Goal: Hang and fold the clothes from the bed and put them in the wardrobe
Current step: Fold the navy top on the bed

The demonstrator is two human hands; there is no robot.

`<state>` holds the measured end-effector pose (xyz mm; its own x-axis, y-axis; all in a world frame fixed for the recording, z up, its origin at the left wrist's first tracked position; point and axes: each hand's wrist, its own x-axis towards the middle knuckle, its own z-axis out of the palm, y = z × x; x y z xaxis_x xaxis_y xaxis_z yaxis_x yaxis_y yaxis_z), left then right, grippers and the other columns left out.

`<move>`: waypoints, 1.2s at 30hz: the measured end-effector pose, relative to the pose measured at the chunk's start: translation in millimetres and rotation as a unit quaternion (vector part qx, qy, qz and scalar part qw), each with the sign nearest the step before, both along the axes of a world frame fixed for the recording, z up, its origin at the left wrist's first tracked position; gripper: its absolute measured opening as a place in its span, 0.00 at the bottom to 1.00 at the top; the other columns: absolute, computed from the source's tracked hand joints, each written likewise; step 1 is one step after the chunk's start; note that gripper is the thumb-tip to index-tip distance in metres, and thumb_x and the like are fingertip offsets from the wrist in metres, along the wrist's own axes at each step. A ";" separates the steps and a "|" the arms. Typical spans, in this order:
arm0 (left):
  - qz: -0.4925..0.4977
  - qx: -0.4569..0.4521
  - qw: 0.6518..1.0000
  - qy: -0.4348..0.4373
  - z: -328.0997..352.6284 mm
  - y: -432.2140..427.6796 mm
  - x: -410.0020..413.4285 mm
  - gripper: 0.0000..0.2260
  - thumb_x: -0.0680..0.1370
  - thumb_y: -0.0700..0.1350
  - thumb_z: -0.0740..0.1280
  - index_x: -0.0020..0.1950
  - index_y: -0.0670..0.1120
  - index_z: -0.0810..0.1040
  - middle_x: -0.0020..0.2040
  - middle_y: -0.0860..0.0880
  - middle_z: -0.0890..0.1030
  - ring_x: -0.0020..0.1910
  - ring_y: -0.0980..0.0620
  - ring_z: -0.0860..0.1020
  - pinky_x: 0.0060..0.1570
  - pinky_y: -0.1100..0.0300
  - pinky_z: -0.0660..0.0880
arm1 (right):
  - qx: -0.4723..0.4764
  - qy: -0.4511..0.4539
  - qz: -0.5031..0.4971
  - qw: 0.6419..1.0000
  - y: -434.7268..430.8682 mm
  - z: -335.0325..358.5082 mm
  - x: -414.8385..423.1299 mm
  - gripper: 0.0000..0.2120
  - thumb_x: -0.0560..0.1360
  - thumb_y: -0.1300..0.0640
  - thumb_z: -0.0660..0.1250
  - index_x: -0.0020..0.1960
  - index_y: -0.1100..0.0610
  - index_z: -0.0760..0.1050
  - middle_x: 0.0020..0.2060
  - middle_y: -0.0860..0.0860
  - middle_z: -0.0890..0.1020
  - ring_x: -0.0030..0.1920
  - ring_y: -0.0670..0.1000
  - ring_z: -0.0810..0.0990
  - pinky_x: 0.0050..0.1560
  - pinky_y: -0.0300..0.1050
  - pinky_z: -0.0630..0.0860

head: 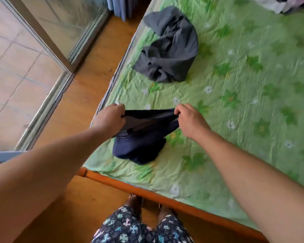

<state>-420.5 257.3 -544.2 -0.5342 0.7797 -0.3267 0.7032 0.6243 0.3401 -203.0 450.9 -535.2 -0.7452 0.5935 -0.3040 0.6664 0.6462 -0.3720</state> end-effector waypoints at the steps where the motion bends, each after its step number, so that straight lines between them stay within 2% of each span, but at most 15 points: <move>1: -0.009 0.023 1.000 0.006 18.4 8.3 -6.6 0.05 0.75 0.43 0.68 0.48 0.45 0.74 0.46 0.43 0.76 0.44 0.38 0.76 0.37 0.52 0.70 | 0.016 0.001 0.006 1.000 6.1 21.4 2.0 0.13 0.79 0.65 0.56 0.56 0.50 0.71 0.53 0.52 0.73 0.44 0.59 0.74 0.43 0.50 0.70; 4: -0.055 0.098 0.993 0.024 77.8 36.0 -25.8 0.04 0.76 0.41 0.68 0.47 0.45 0.74 0.43 0.46 0.74 0.41 0.40 0.75 0.36 0.54 0.66 | 0.063 0.002 0.014 0.998 24.6 84.1 11.3 0.16 0.78 0.64 0.54 0.57 0.44 0.66 0.52 0.51 0.72 0.43 0.61 0.76 0.43 0.52 0.74; 8: -0.122 0.181 0.975 0.046 159.8 77.3 -34.0 0.05 0.77 0.39 0.68 0.51 0.47 0.78 0.45 0.48 0.73 0.45 0.40 0.76 0.44 0.50 0.74 | 0.120 0.005 -0.006 0.993 49.5 161.5 32.1 0.19 0.79 0.63 0.55 0.62 0.42 0.69 0.52 0.52 0.72 0.46 0.61 0.77 0.45 0.52 0.75; 13: -0.177 0.289 0.939 0.062 247.0 131.4 -12.2 0.08 0.80 0.38 0.66 0.57 0.44 0.81 0.51 0.43 0.75 0.50 0.39 0.77 0.53 0.49 0.74 | 0.193 0.021 -0.037 0.980 74.1 237.8 73.4 0.22 0.79 0.63 0.57 0.68 0.44 0.72 0.49 0.51 0.69 0.48 0.61 0.78 0.48 0.54 0.77; 16: -0.193 0.329 0.923 0.055 292.6 161.1 12.6 0.08 0.79 0.37 0.67 0.56 0.43 0.81 0.51 0.42 0.75 0.50 0.40 0.76 0.54 0.53 0.72 | 0.237 0.033 -0.076 0.968 87.9 270.4 105.6 0.20 0.79 0.62 0.57 0.66 0.47 0.74 0.51 0.52 0.72 0.51 0.61 0.78 0.45 0.51 0.74; 18: -0.207 0.355 0.911 0.039 319.2 179.1 35.4 0.08 0.78 0.36 0.68 0.55 0.43 0.81 0.50 0.43 0.78 0.52 0.41 0.77 0.56 0.53 0.71 | 0.268 0.040 -0.106 0.957 94.4 288.1 126.4 0.17 0.79 0.61 0.59 0.64 0.48 0.75 0.54 0.53 0.75 0.53 0.60 0.78 0.46 0.52 0.77; 20: -0.215 0.379 0.900 0.009 343.4 195.0 62.5 0.07 0.77 0.36 0.69 0.53 0.44 0.82 0.48 0.49 0.79 0.51 0.49 0.76 0.54 0.60 0.70 | 0.289 0.046 -0.139 0.946 99.2 300.4 146.3 0.15 0.78 0.60 0.60 0.62 0.50 0.76 0.53 0.54 0.76 0.54 0.60 0.77 0.47 0.54 0.78; 22: -0.213 0.395 0.893 -0.037 366.3 210.1 92.1 0.07 0.77 0.37 0.69 0.51 0.47 0.81 0.41 0.58 0.77 0.41 0.61 0.71 0.44 0.73 0.66 | 0.295 0.042 -0.167 0.940 103.0 306.8 164.2 0.13 0.78 0.60 0.61 0.61 0.52 0.76 0.53 0.55 0.76 0.55 0.61 0.77 0.48 0.55 0.78; 24: -0.210 0.397 0.890 -0.074 385.8 225.8 123.8 0.07 0.77 0.38 0.68 0.49 0.49 0.81 0.41 0.61 0.77 0.38 0.62 0.73 0.39 0.76 0.65 | 0.285 0.037 -0.180 0.941 104.3 306.9 179.3 0.11 0.79 0.59 0.61 0.60 0.54 0.76 0.53 0.57 0.74 0.55 0.62 0.76 0.50 0.56 0.78; 27: -0.203 0.399 0.888 -0.109 405.1 247.7 172.7 0.08 0.78 0.36 0.66 0.48 0.47 0.81 0.41 0.56 0.79 0.39 0.61 0.75 0.37 0.70 0.70 | 0.236 0.047 -0.176 0.955 99.5 300.5 193.6 0.10 0.80 0.55 0.63 0.60 0.53 0.77 0.54 0.56 0.73 0.52 0.59 0.76 0.50 0.52 0.77; 30: -0.172 0.391 0.889 -0.163 412.5 264.2 219.6 0.09 0.78 0.34 0.64 0.49 0.44 0.82 0.39 0.51 0.78 0.36 0.51 0.77 0.34 0.56 0.79 | 0.163 0.126 -0.146 0.968 87.8 298.6 200.5 0.14 0.79 0.45 0.66 0.62 0.50 0.73 0.54 0.51 0.75 0.49 0.55 0.78 0.47 0.49 0.75; 33: -0.143 0.385 0.884 -0.223 413.6 277.1 260.1 0.09 0.78 0.33 0.64 0.47 0.45 0.82 0.42 0.46 0.79 0.41 0.43 0.82 0.37 0.47 0.84 | 0.139 0.265 -0.113 0.947 80.3 306.2 205.2 0.22 0.74 0.41 0.70 0.61 0.48 0.66 0.52 0.49 0.79 0.50 0.53 0.80 0.47 0.52 0.78; 36: -0.095 0.374 0.883 -0.266 413.7 291.1 297.4 0.12 0.79 0.34 0.64 0.45 0.47 0.83 0.44 0.43 0.81 0.47 0.39 0.83 0.42 0.39 0.83 | 0.183 0.325 -0.141 0.917 88.4 311.7 218.4 0.22 0.75 0.46 0.72 0.60 0.51 0.64 0.48 0.52 0.80 0.45 0.56 0.80 0.42 0.52 0.77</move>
